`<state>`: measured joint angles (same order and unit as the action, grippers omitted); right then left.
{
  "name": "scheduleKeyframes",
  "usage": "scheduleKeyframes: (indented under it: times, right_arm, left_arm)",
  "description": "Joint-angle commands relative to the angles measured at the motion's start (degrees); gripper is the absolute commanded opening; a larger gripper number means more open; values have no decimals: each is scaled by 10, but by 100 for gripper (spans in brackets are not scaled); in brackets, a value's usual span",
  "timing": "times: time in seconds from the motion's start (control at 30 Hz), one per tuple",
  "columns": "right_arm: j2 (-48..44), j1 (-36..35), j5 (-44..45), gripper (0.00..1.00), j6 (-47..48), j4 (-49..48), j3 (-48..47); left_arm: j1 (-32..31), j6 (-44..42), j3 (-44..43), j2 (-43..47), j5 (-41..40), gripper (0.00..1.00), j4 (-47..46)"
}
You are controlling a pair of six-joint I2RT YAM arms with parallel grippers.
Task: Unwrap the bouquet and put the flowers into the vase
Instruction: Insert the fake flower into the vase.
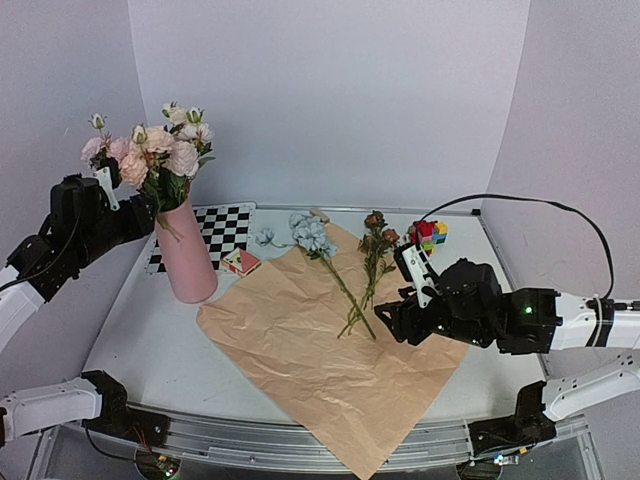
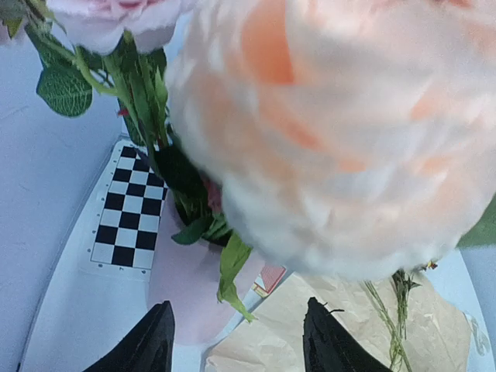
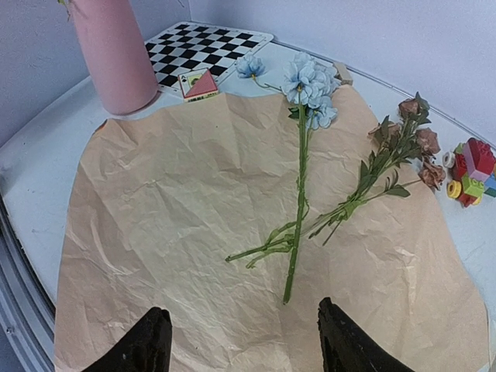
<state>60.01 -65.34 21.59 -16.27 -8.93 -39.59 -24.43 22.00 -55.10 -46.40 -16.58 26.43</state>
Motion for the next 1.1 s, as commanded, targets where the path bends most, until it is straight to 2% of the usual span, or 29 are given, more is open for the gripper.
scheduleKeyframes:
  times: [0.0, 0.13, 0.23, 0.3, 0.37, 0.47, 0.53, 0.8, 1.07]
  right_arm:
    - [8, -2, 1, 66, -2, -6, -15]
    - [13, -2, 0, 66, -4, -7, -15]
    - [16, -2, 0, 66, -6, -7, -13]
    - [15, -2, 0, 66, -7, -7, -10]
    - [12, -1, 1, 66, -9, -7, -7]
    - [6, -2, 0, 66, -11, -7, -3]
    - [3, -2, 2, 66, -11, -7, -1]
    - [-4, -2, 6, 66, -12, -5, 3]
    - [0, -2, 7, 66, -12, -3, 0]
  left_arm:
    - [0, 33, 26, 16, 24, 60, 14]
    - [0, 49, 48, 17, 17, 62, 12]
    - [0, 50, 52, 14, 1, 52, 4]
    - [0, 39, 51, 10, 6, 49, -11]
    - [0, 22, 51, 6, 17, 51, -32]
    - [0, -13, 49, -1, 26, 64, -61]
    - [0, -35, 46, -8, 29, 65, -79]
    - [0, -88, 6, -58, 8, 60, -128]
    - [1, -93, -7, -98, 14, 49, -160]
